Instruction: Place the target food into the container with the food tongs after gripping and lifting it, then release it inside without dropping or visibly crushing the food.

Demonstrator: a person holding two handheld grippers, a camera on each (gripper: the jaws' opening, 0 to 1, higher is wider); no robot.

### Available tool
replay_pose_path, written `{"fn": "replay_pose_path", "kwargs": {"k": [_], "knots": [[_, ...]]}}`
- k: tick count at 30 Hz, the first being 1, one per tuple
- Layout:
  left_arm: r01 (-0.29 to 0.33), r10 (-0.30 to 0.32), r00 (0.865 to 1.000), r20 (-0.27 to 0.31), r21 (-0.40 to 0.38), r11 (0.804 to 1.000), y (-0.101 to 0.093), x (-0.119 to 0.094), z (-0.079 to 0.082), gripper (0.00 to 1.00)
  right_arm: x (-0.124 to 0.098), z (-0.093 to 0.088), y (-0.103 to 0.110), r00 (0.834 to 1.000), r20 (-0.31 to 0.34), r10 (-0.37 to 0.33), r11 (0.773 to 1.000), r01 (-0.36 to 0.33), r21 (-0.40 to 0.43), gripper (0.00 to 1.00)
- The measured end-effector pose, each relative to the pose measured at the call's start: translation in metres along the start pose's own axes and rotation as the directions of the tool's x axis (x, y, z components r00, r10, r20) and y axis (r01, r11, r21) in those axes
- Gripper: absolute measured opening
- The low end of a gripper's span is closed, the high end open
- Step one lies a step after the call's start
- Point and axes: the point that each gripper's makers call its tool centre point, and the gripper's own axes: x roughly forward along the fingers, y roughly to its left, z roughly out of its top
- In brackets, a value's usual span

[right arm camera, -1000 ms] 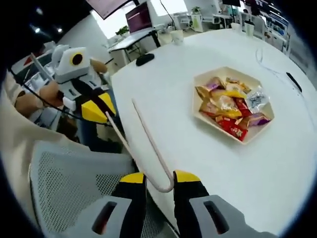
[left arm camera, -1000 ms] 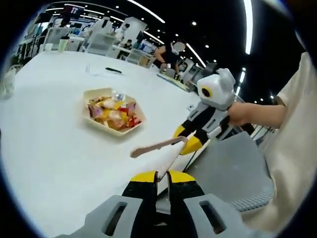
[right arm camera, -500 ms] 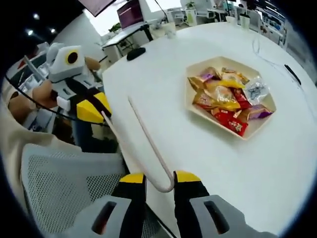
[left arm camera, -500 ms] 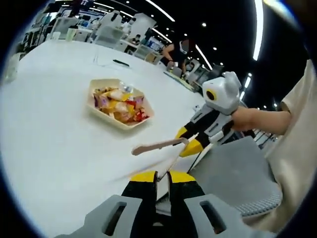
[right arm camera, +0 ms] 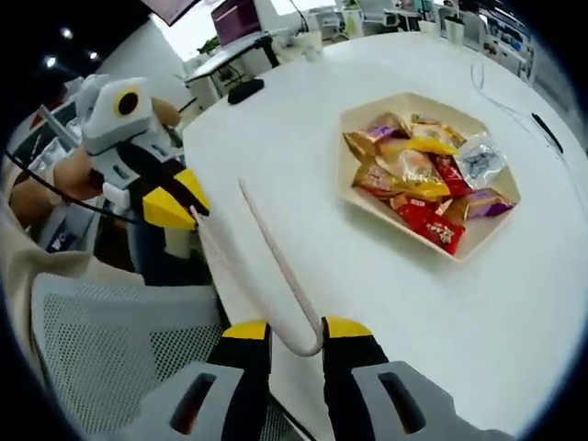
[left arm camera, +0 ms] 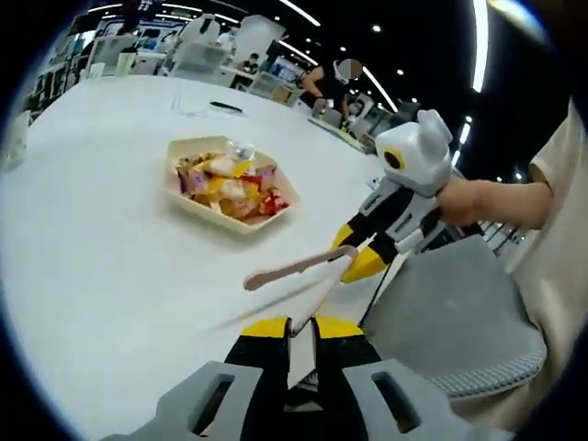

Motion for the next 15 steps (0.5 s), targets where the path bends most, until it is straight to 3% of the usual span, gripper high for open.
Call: {"fn": "replay_pose_path", "kwargs": {"k": [15], "knots": [[-0.002,0.002,1.000,-0.021,-0.017,1.000,0.014,0.013,-0.003,0.07,0.010,0.002,-0.011,0.999,-0.047,-0.002,1.000,0.002,0.006,0.20]]}}
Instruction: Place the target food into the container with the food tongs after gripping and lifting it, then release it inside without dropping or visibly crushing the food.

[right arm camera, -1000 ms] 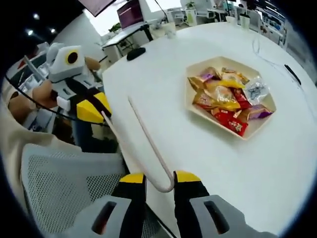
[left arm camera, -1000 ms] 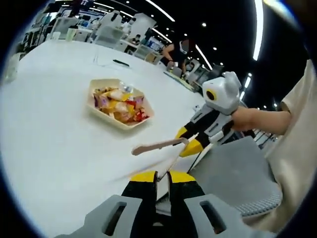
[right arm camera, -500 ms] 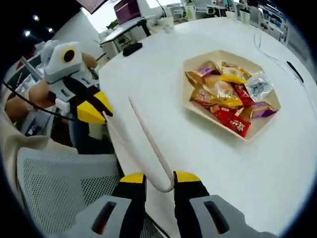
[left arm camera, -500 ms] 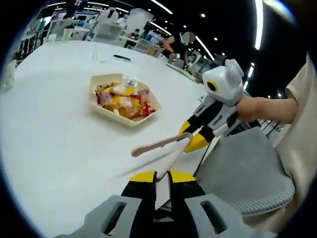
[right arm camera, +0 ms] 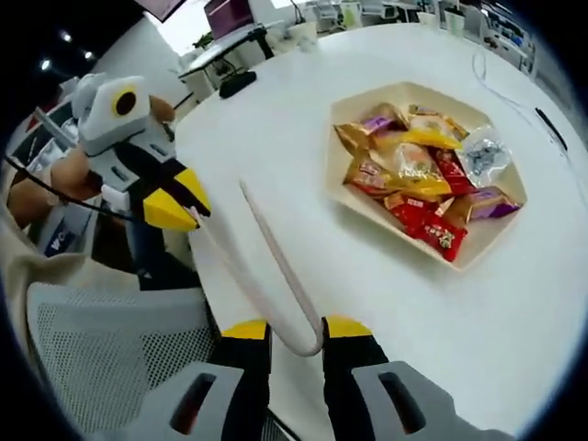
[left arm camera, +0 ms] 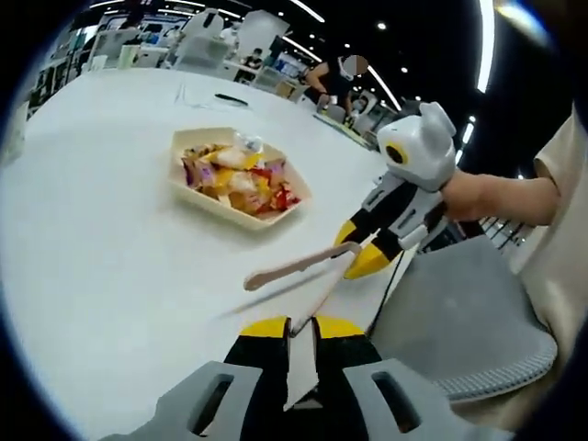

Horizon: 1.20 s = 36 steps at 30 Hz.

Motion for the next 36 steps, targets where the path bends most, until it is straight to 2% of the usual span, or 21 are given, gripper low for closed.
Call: {"fn": "replay_pose_path", "kwargs": {"k": [20,36], "knots": [[0.004,-0.004,1.000,-0.009,-0.013,1.000,0.013,0.013,0.000,0.08,0.007,-0.004,-0.012,0.997,-0.071,0.000,0.998,0.004,0.064,0.20],[-0.021,0.021,1.000,0.004,-0.049,0.999,0.028,0.021,0.000,0.09,0.013,0.003,-0.022,0.992,-0.121,-0.045,0.998,0.050,0.041,0.21]]}}
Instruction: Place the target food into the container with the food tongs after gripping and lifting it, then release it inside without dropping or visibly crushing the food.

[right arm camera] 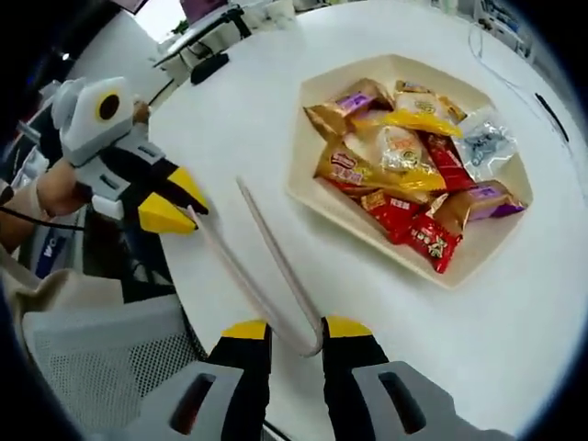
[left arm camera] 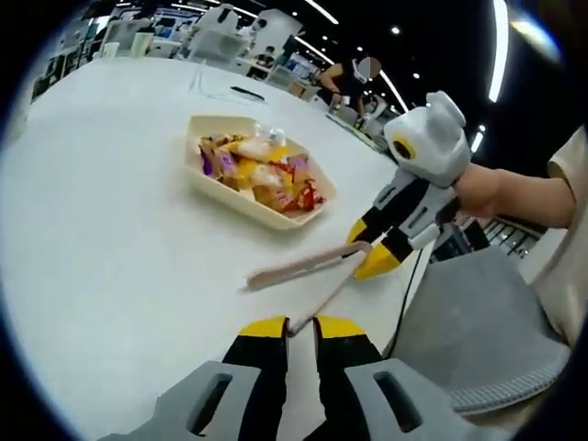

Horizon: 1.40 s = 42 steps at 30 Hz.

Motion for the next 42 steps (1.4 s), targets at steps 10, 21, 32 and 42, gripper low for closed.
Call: {"fn": "replay_pose_path", "kwargs": {"k": [10,21,32,42], "knots": [[0.000,0.000,1.000,-0.001,-0.006,1.000,-0.0002,0.0022,-0.0014,0.09,0.0009,-0.0021,-0.0017,1.000,-0.006,-0.001,1.000,0.001,0.001,0.21],[0.003,-0.003,1.000,-0.001,-0.010,1.000,0.0009,0.0031,-0.0026,0.09,0.0005,-0.0026,-0.0018,1.000,0.001,-0.006,1.000,0.006,0.000,0.21],[0.004,-0.004,1.000,-0.013,0.013,1.000,-0.0016,0.0019,-0.0039,0.09,0.0003,-0.0036,-0.0009,1.000,0.020,-0.018,1.000,0.018,-0.004,0.21],[0.010,-0.010,1.000,-0.024,0.026,1.000,-0.0067,0.0068,-0.0081,0.07,-0.0036,-0.0096,-0.0052,0.999,0.033,-0.035,0.999,0.035,0.003,0.21]]}}
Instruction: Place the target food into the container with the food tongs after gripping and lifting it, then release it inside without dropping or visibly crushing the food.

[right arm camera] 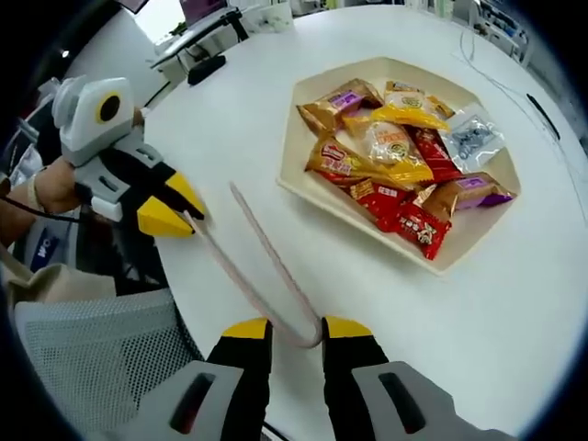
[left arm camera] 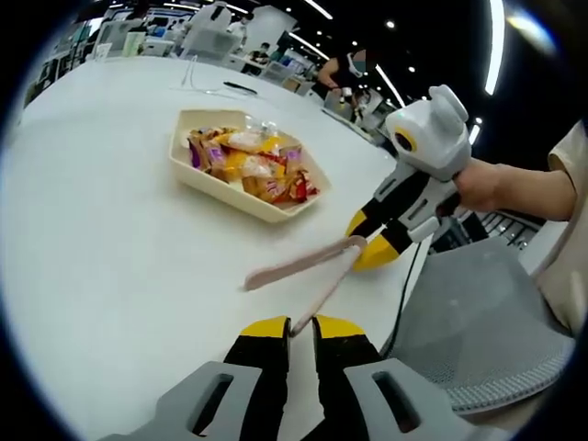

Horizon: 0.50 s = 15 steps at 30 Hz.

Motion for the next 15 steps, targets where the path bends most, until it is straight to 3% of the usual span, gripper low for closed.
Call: {"fn": "replay_pose_path", "kwargs": {"k": [8,15], "knots": [[0.010,-0.010,1.000,-0.005,0.000,1.000,-0.002,0.001,-0.002,0.07,-0.005,-0.007,-0.003,1.000,0.026,-0.009,1.000,0.008,0.024,0.21],[0.021,-0.021,0.999,0.044,-0.004,1.000,-0.006,-0.005,0.007,0.07,-0.018,-0.015,-0.007,0.996,0.082,-0.020,0.998,0.016,0.060,0.21]]}}
